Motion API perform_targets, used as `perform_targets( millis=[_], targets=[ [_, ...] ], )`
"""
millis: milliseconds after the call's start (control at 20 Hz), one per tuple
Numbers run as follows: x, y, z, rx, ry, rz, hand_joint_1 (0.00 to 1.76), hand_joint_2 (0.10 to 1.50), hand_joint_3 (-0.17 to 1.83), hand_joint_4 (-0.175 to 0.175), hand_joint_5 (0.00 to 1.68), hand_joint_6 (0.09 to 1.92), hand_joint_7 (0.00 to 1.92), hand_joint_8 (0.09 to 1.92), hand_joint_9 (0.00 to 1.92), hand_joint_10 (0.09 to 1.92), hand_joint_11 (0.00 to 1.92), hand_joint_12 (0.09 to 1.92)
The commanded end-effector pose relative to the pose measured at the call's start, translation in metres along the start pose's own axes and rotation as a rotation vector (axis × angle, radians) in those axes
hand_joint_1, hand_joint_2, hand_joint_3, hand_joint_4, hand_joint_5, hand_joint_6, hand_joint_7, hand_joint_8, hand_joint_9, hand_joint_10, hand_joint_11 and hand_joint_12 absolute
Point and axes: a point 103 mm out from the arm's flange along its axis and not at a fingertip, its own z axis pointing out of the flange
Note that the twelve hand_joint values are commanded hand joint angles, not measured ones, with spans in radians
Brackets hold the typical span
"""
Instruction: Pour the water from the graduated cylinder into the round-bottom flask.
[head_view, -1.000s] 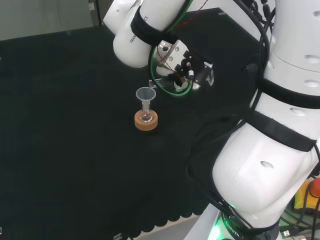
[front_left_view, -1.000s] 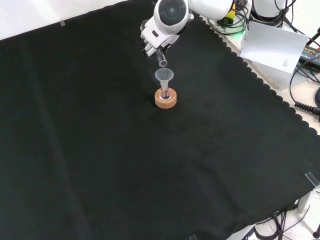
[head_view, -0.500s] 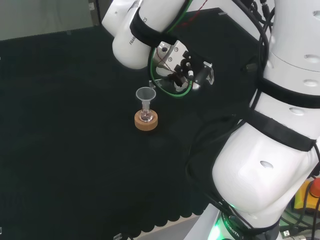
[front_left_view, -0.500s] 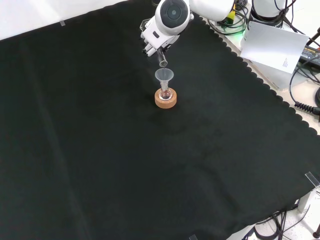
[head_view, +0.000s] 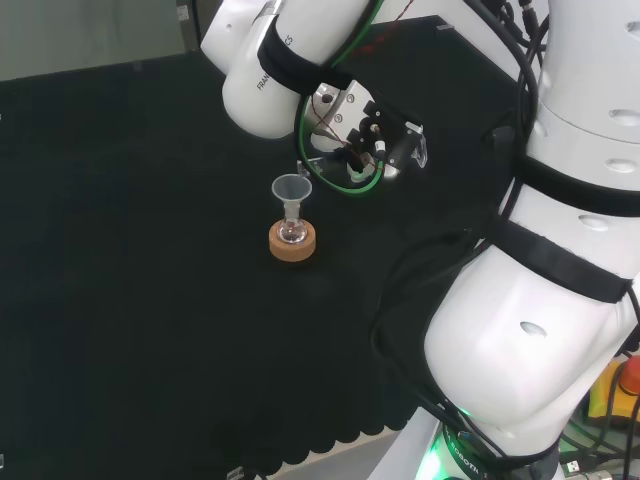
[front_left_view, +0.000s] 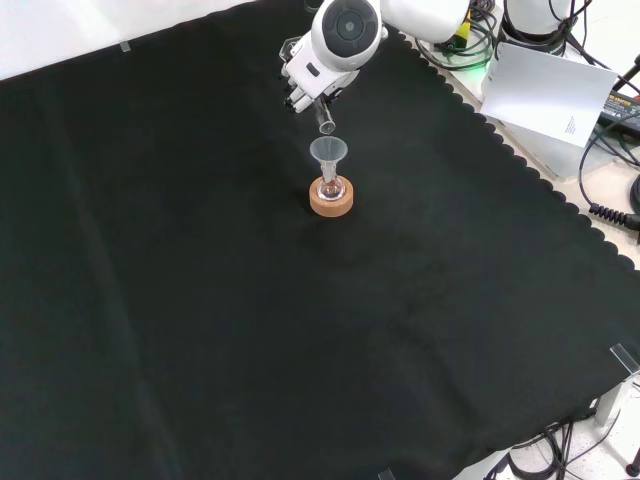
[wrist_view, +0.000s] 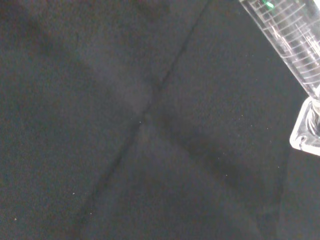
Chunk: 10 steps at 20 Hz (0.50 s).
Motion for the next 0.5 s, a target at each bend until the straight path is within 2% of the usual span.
perform_targets(
  millis=[50,500],
  targets=[
    [0.0002,-0.0001,-0.001,0.0,-0.002,-0.002,1.14,1.25,-0.17,-0.175,0.89,1.17,1.47,0.24,1.64,0.09,1.35,0.64],
    [0.0011,0.0002,-0.0024,-0.001,-0.004,-0.006,1.14,1.25,-0.17,-0.175,0.89,1.17,1.47,0.24,1.64,0.09,1.35,0.64]
  ],
)
